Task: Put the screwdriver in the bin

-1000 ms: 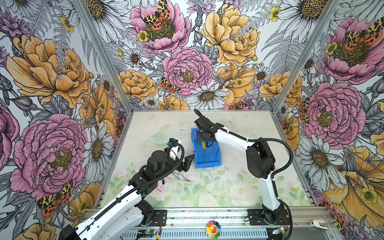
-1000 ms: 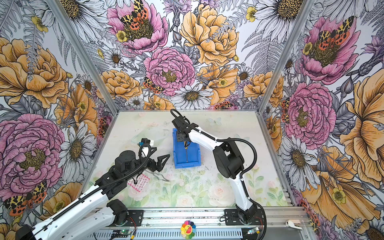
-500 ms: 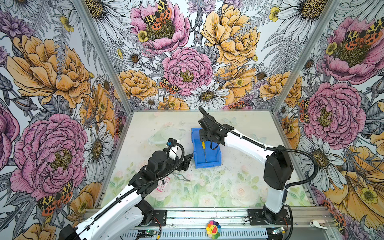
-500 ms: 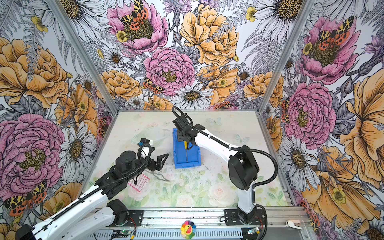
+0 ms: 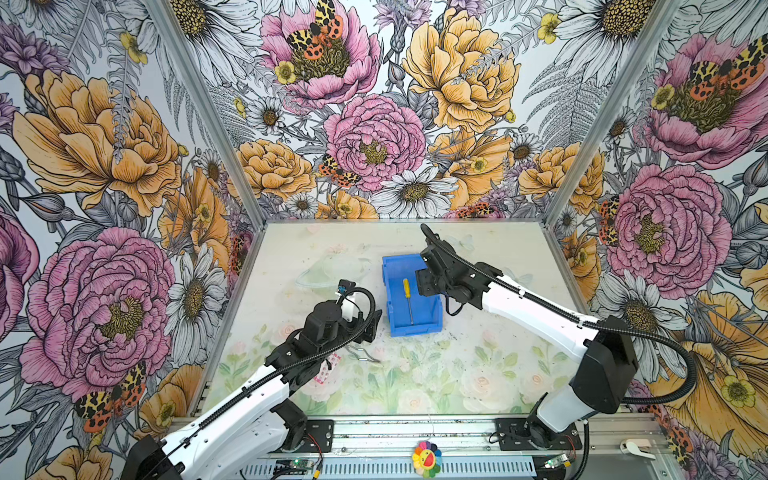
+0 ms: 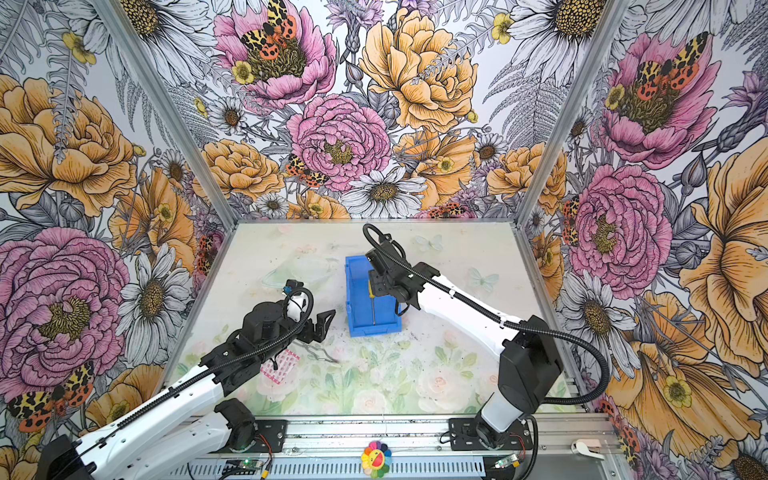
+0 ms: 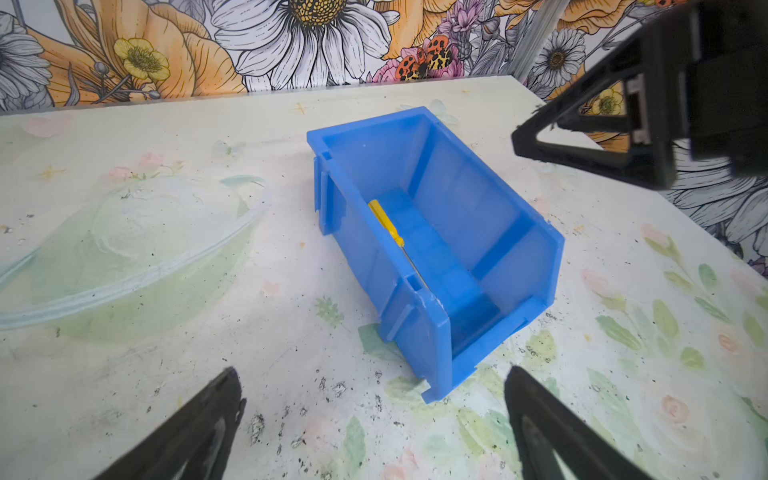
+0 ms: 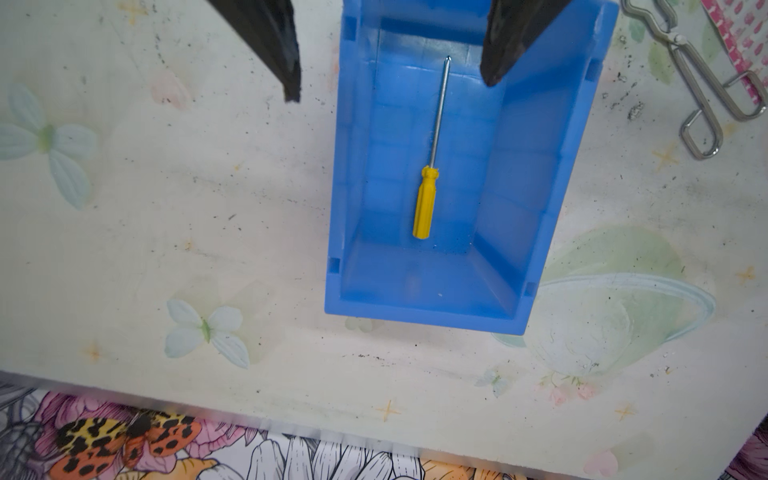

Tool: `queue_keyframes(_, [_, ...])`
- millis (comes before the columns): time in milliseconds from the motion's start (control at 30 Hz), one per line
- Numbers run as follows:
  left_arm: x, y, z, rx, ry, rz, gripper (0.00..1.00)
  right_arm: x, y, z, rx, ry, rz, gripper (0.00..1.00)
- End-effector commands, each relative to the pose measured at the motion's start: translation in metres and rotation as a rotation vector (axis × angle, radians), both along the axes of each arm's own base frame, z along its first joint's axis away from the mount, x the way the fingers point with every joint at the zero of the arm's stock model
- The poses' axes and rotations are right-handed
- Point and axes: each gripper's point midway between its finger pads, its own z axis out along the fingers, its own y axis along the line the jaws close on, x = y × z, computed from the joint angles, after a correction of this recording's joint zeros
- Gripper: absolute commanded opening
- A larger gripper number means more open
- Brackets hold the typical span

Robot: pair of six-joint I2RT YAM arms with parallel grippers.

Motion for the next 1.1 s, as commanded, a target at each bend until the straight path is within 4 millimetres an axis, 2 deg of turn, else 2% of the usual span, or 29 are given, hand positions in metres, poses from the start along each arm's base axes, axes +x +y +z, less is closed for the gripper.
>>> queue_keyframes(0, [0.003,0.020,-0.005,0.021,0.003,0.105,0.99,-0.011,-0.012,0.016,-0.033,-0.057,0.031,0.79])
queue_keyframes(267, [0.005,0.051,0.000,0.012,0.004,0.233,0.99,-0.032,-0.041,0.022,-0.089,-0.109,0.060,1.00])
queue_keyframes(567, [0.011,0.073,0.015,0.018,0.007,0.310,0.99,-0.043,-0.090,0.023,-0.109,-0.173,-0.046,0.99])
queue_keyframes(767, [0.025,0.104,0.012,0.045,-0.003,0.442,0.99,-0.055,-0.139,0.032,-0.080,-0.242,-0.184,1.00])
queue_keyframes(900, [0.035,0.117,0.006,0.098,-0.013,0.440,0.99,-0.064,-0.180,0.038,-0.108,-0.319,-0.321,0.99])
queue_keyframes(1067, [0.041,0.129,0.001,0.211,-0.122,0.395,0.99,-0.080,-0.240,0.024,-0.193,-0.399,-0.525,0.99])
